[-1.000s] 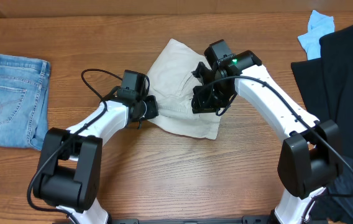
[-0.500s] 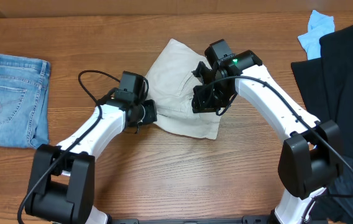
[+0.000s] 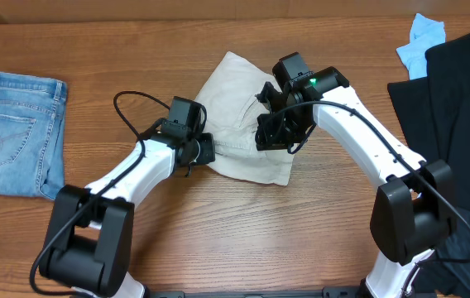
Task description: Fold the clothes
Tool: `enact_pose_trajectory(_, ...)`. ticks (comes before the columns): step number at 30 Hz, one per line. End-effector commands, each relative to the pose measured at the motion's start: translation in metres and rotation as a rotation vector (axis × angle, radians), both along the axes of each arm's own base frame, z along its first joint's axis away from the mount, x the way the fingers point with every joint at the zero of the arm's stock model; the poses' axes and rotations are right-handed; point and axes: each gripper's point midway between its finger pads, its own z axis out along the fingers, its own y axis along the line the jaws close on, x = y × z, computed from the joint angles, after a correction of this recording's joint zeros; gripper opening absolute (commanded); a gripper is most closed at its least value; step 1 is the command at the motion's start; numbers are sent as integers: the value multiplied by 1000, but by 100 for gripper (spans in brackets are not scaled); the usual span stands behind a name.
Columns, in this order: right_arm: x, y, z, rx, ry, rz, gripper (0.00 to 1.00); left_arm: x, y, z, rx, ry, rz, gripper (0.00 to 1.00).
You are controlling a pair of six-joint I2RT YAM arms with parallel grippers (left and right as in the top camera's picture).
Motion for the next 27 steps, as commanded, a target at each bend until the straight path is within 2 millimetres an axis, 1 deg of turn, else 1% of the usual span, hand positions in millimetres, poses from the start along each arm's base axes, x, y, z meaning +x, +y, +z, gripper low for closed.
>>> enact_pose_trajectory(1,2,2,26,36,-50,-2,8,-6,1,-31,33,48,-17,16)
enact_pose_trajectory(3,-3,-1,25,25,-25,-2,8,-2,2,-47,42,54,-12,15)
enact_pose_trajectory(4,-14,-6,24,1,21,-2,7,3,6,-55,41,54,3,14)
enact_pose_trajectory(5,-21,-12,22,-27,50,-4,7,3,8,-56,41,57,9,13)
enact_pose_trajectory(7,-32,-31,15,-136,89,-9,8,4,14,-57,41,65,30,11)
enact_pose_trajectory(9,-41,-42,12,-192,120,-7,8,5,19,-57,37,73,56,11)
enact_pose_trajectory(14,-45,-42,8,-194,135,-4,9,3,18,-57,34,82,58,11)
enact_pose_trajectory(16,-49,-43,4,-198,151,-2,13,1,18,-58,30,89,56,11)
enact_pose_trajectory(17,-51,-43,3,-201,159,1,17,0,15,-57,20,91,50,11)
enact_pose_trajectory(18,-53,-44,3,-204,165,1,17,1,13,-55,10,91,46,11)
enact_pose_trajectory(19,-53,-44,3,-206,168,1,17,2,11,-52,-3,86,42,12)
enact_pose_trajectory(21,-53,-44,3,-206,168,2,24,6,10,-39,-21,68,43,15)
enact_pose_trajectory(23,-54,-46,3,-212,170,6,26,8,11,-21,-24,42,45,17)
enact_pose_trajectory(27,-55,-47,3,-213,164,26,31,8,16,28,-22,-47,53,24)
